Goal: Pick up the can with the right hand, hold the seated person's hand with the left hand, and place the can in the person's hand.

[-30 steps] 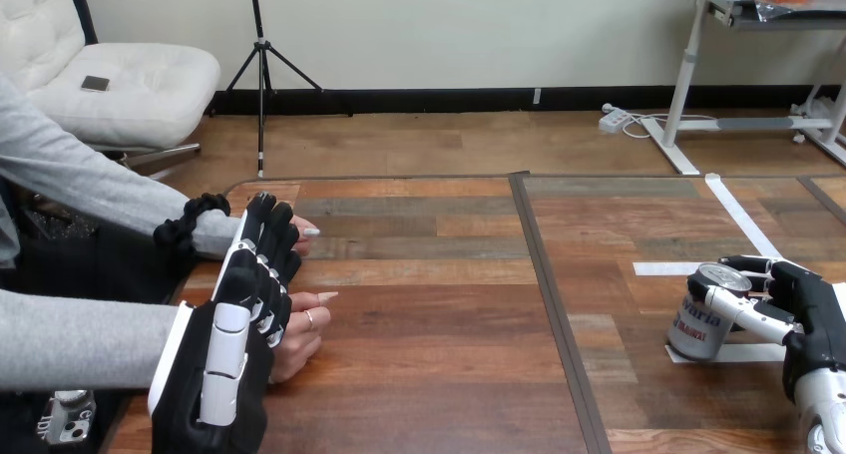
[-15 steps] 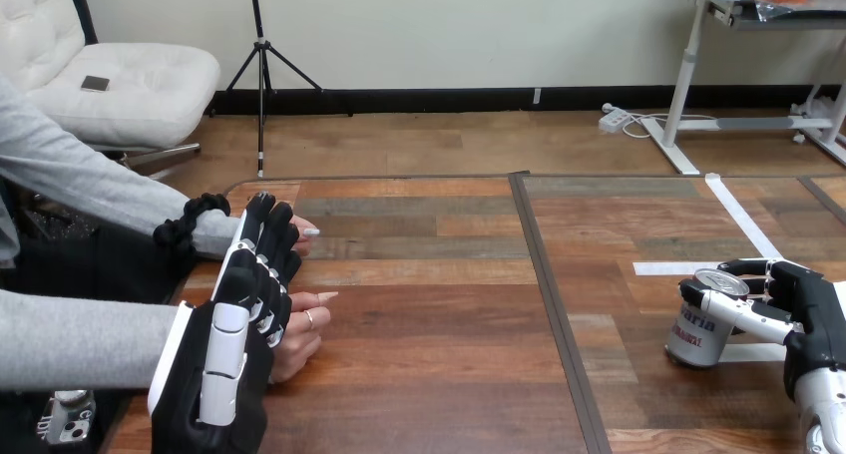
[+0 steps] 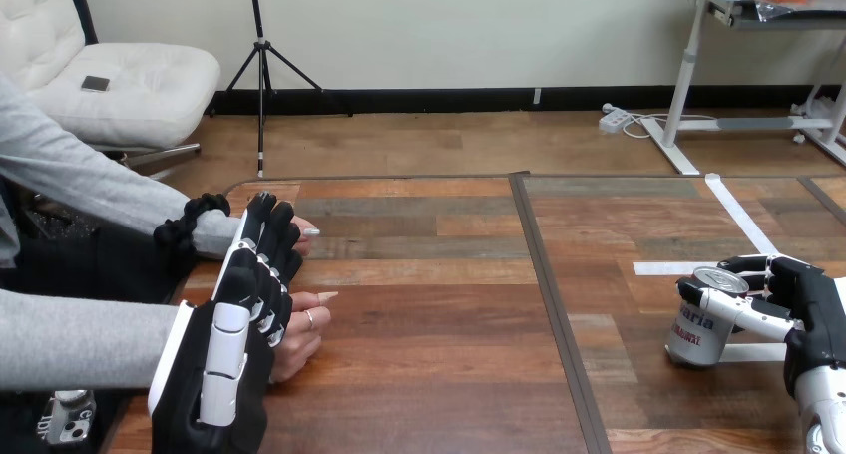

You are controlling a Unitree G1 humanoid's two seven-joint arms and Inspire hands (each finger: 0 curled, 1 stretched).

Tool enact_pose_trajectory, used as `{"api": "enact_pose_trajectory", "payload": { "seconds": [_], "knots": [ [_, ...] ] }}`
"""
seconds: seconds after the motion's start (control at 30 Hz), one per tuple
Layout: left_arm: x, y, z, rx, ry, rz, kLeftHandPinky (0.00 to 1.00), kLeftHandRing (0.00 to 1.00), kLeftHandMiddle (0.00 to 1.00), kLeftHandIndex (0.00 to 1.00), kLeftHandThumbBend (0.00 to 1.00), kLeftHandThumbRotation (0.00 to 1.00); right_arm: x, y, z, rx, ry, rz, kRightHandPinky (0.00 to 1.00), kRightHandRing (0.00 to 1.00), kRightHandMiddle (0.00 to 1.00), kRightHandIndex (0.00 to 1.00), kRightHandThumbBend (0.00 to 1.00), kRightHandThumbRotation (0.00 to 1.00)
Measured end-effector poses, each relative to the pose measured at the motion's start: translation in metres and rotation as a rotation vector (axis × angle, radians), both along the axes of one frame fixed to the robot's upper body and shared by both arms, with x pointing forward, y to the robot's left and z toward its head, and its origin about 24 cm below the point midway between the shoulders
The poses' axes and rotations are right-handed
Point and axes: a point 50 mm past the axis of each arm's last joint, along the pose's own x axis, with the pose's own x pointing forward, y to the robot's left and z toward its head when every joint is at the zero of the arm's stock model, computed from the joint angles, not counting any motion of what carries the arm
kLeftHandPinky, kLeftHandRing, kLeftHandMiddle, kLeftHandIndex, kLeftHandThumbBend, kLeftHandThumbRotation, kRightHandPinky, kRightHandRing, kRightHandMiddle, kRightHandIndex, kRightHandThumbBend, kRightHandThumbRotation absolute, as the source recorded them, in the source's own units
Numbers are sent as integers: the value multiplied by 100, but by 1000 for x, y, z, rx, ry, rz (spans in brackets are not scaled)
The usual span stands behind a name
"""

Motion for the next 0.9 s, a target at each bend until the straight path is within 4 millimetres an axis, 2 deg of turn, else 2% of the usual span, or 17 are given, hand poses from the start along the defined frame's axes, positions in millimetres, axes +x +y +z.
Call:
{"api": "enact_pose_trajectory", "payload": {
  "seconds": [0.9],
  "knots": [
    [0,0,0,-3,-4,-6,100,100,100,100,61,94,0,0,1,0,-13,-1,35,38,44,43,84,0]
  ]
}}
